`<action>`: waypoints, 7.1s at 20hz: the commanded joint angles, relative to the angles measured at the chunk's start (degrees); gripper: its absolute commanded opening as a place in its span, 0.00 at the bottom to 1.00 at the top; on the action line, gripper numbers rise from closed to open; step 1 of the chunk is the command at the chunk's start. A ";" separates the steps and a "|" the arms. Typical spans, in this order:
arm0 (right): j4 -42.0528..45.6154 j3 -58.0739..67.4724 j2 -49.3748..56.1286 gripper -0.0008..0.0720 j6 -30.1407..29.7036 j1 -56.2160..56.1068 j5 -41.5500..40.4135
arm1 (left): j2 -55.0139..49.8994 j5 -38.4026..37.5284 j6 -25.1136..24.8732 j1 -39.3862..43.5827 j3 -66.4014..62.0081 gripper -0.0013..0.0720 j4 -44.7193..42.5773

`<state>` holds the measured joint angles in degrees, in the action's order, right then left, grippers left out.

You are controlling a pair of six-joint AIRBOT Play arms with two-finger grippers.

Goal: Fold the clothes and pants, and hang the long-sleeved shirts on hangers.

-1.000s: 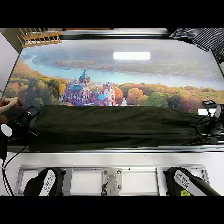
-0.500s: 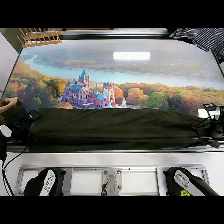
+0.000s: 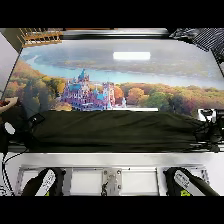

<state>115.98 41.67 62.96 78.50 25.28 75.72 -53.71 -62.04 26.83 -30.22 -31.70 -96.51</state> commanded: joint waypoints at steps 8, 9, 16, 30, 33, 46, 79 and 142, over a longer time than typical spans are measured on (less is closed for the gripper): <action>-0.31 3.85 -5.62 0.85 4.11 -0.02 -7.61 | 7.67 -2.23 10.08 0.02 -2.71 0.96 4.55; -0.83 5.49 -7.48 0.85 4.55 0.00 -10.05 | 9.14 -2.05 10.10 0.02 -4.20 0.96 7.26; -10.27 12.96 -9.49 0.85 5.77 4.11 -12.87 | 12.44 -1.86 12.90 6.27 -9.81 0.96 18.60; -34.84 12.92 7.63 1.00 -8.09 34.27 -2.75 | -0.61 1.77 35.32 44.96 -9.86 0.03 25.68; -34.82 13.27 13.79 1.00 -15.54 35.01 -2.86 | -6.32 7.32 35.60 53.07 -10.01 0.03 35.54; -38.53 22.67 28.17 1.00 -23.28 34.93 -3.63 | -23.23 1.73 35.60 63.21 -27.19 0.03 38.07; -36.04 25.38 12.63 0.06 -25.20 28.98 10.01 | -23.30 13.84 35.60 63.21 -19.17 0.03 38.14; -68.02 67.54 -6.01 0.06 15.41 -25.97 25.40 | -26.16 6.95 42.18 62.07 -30.14 0.03 38.10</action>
<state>52.05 109.14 56.90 93.67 -0.64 105.08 -84.14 -55.09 68.55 35.59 -61.80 -58.48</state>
